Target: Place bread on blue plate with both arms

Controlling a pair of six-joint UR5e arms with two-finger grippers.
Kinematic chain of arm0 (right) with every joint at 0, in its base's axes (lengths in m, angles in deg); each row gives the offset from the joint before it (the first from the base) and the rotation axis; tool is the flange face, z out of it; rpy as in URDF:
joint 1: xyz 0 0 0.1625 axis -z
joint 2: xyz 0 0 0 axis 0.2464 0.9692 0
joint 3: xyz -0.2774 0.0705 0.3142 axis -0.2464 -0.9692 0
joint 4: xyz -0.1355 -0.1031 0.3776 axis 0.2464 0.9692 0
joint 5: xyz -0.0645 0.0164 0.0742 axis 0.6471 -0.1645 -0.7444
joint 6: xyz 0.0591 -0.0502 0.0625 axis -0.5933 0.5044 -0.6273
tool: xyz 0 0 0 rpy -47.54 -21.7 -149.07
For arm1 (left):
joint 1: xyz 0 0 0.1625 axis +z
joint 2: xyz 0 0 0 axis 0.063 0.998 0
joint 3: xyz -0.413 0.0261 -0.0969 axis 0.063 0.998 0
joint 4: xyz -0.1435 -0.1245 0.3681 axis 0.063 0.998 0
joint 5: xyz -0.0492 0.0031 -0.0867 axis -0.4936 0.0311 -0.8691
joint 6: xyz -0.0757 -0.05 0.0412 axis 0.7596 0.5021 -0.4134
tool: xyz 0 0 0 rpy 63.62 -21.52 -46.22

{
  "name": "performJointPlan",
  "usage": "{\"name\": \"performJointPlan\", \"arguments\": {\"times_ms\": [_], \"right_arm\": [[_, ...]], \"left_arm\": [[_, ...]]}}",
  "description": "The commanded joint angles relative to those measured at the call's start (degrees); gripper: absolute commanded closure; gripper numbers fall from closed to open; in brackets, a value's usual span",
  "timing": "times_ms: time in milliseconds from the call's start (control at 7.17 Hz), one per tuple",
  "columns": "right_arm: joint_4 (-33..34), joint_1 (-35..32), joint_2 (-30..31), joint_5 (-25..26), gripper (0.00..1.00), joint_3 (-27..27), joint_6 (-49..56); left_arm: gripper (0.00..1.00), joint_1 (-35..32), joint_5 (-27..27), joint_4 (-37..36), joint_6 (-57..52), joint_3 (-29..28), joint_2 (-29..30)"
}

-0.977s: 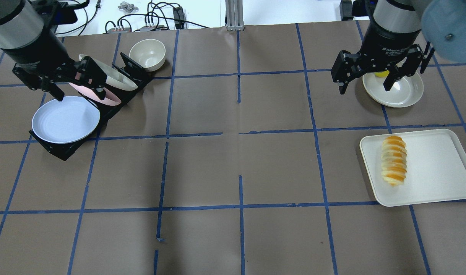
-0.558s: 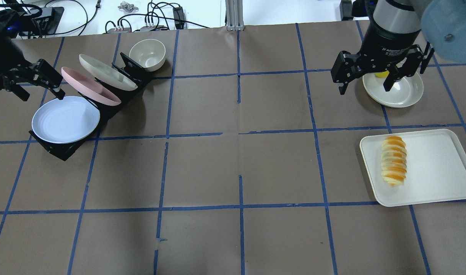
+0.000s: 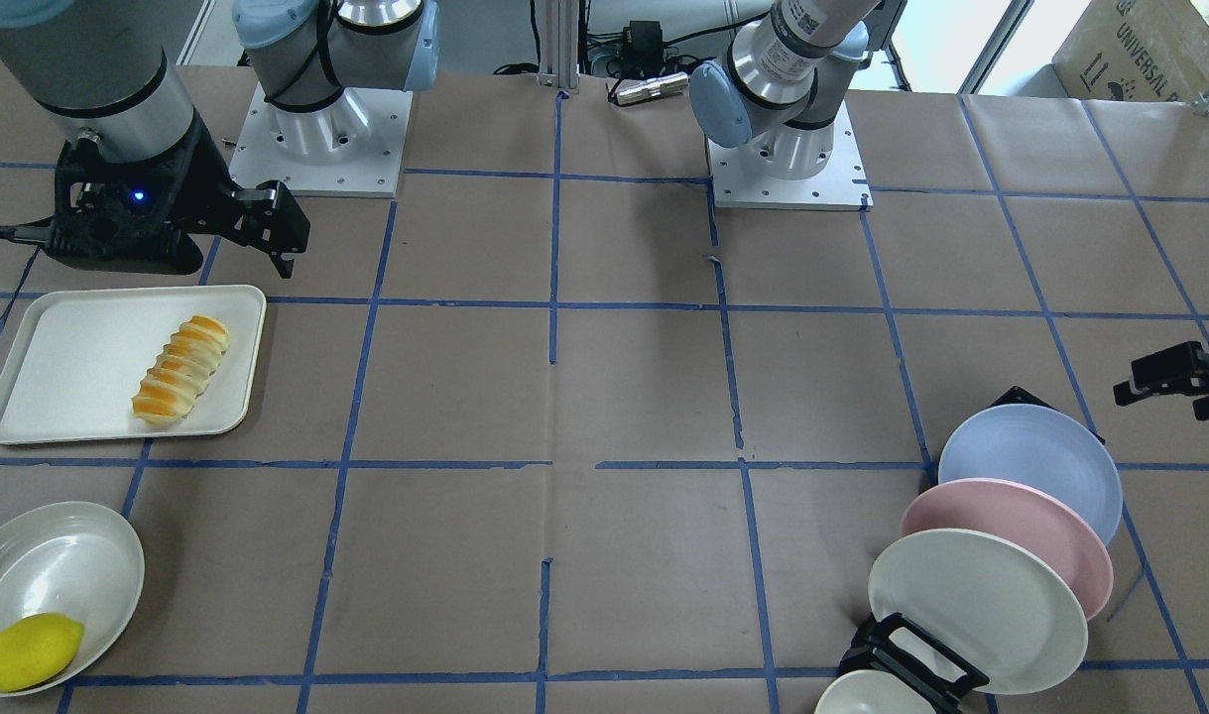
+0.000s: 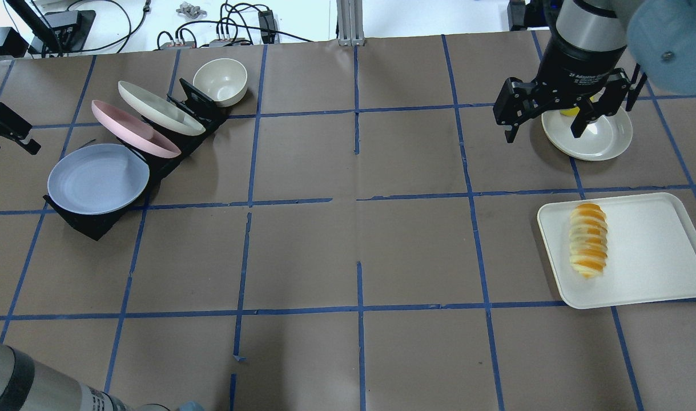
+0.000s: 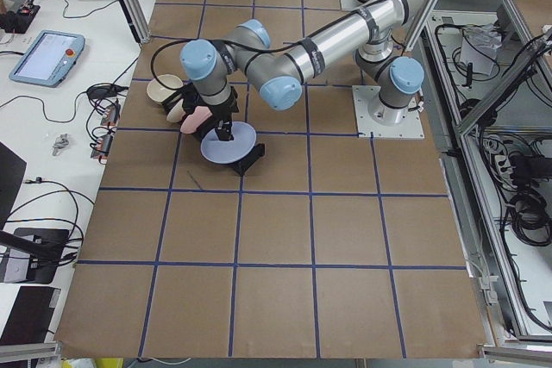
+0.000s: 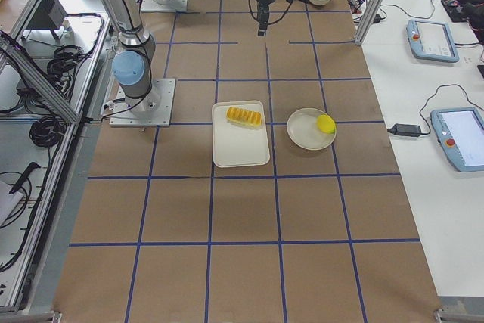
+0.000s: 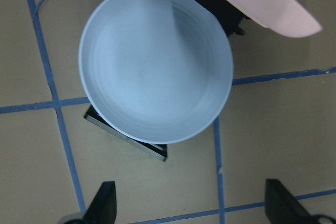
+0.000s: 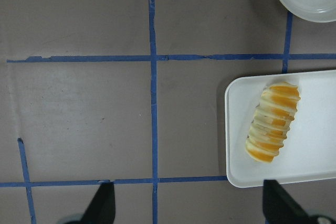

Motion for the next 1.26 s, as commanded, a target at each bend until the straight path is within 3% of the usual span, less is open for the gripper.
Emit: {"name": "performJointPlan", "arguments": {"times_ms": [0,140,419,698,837,1116], "right_arm": [[0.05,1.49,-0.58,0.09,0.09,1.73,0.48],[2.92,4.02,-0.5,0.44,0.11,4.01,1.87],[16.68,16.46,0.11,0.62,0.09,16.71,13.97],[30.74,23.1,-0.23,-0.09,0.09,28.5,14.54],[32.55,23.38,-0.32,-0.35,0.09,30.82,14.46],[35.89,23.64,-3.81,-0.35,0.09,30.93,14.28]], "left_arm": [[0.0,1.33,-0.64,-0.31,-2.61,-8.19,10.85],[0.0,1.24,-2.99,-0.31,-2.61,-9.0,13.68],[0.0,0.63,-4.15,-0.31,-2.17,-8.31,16.42],[0.07,0.89,-4.87,0.48,-2.0,-6.56,16.78],[0.28,0.98,-4.86,0.57,-1.74,-5.68,16.69],[0.83,0.98,-4.78,2.23,-1.56,-6.72,16.34]]}}
